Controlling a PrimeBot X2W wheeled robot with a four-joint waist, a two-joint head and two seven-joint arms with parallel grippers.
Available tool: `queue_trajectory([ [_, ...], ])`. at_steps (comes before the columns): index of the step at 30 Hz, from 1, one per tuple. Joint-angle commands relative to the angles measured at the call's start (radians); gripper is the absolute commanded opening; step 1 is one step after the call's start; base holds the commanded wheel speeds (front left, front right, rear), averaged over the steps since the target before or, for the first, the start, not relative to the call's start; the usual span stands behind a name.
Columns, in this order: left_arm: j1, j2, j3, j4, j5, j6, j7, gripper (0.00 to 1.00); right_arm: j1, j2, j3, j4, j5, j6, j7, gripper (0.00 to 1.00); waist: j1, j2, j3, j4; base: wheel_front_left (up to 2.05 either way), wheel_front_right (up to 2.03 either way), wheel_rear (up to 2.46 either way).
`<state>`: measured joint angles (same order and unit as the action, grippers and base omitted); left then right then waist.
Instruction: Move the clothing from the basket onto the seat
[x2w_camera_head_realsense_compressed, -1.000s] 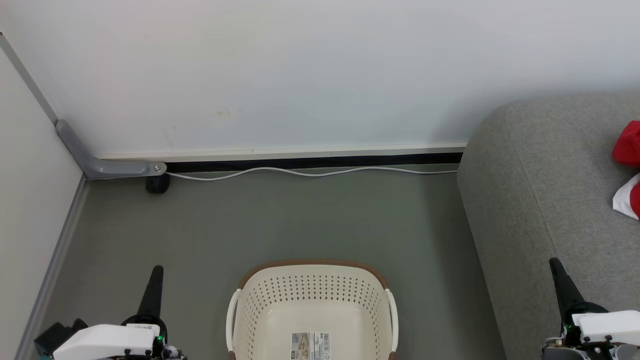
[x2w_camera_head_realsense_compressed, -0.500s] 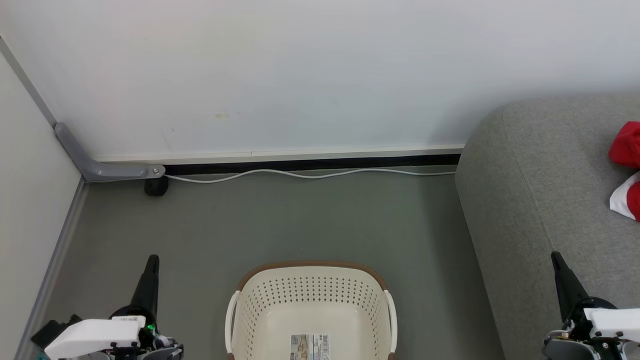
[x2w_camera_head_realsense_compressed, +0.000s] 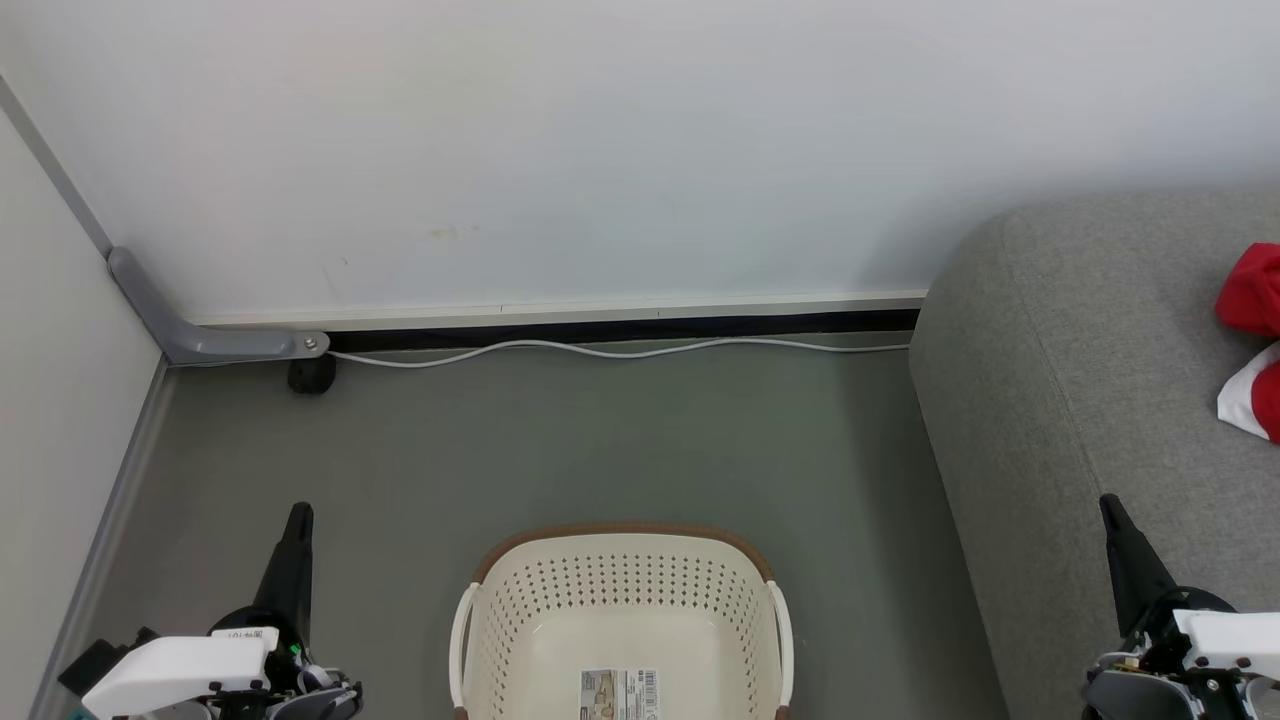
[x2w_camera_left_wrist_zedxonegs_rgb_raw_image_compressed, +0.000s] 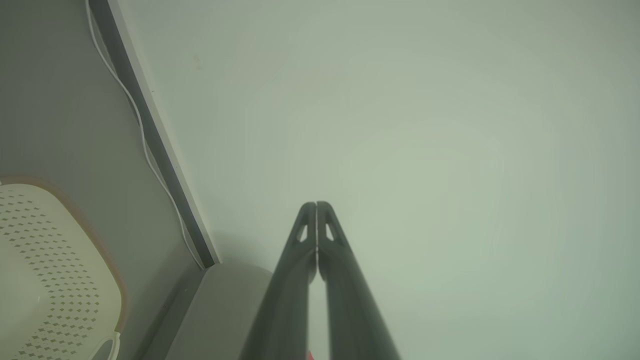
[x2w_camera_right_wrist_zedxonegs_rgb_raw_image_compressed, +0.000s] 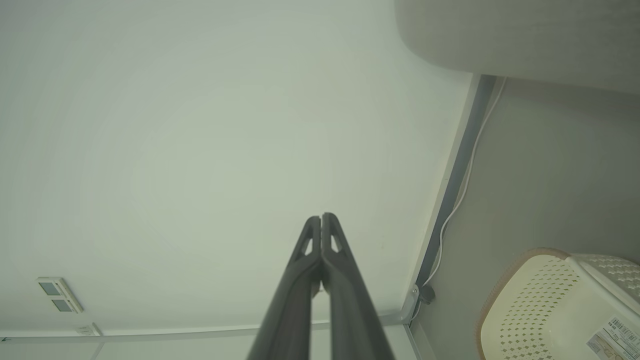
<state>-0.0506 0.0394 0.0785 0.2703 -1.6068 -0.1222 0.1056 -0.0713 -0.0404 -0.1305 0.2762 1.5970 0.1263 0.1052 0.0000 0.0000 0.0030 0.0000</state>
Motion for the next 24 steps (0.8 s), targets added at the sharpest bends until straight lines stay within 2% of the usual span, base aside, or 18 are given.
queue_trajectory([
  [1, -0.057, 0.013, 0.033, -0.025, -0.004, -0.008, 0.006, 0.0, -0.037, -0.01, 0.016, -0.031, 0.011, 0.004, 0.009, 0.0, 0.0, 0.0, 0.0, 0.0, 0.0, 0.0, 0.0],
  [24, -0.057, 0.013, 0.034, -0.025, -0.003, -0.008, 0.007, 0.0, -0.037, -0.01, 0.016, -0.031, 0.011, 0.004, 0.009, 0.0, 0.0, 0.0, 0.0, 0.0, 0.0, 0.0, 0.0],
])
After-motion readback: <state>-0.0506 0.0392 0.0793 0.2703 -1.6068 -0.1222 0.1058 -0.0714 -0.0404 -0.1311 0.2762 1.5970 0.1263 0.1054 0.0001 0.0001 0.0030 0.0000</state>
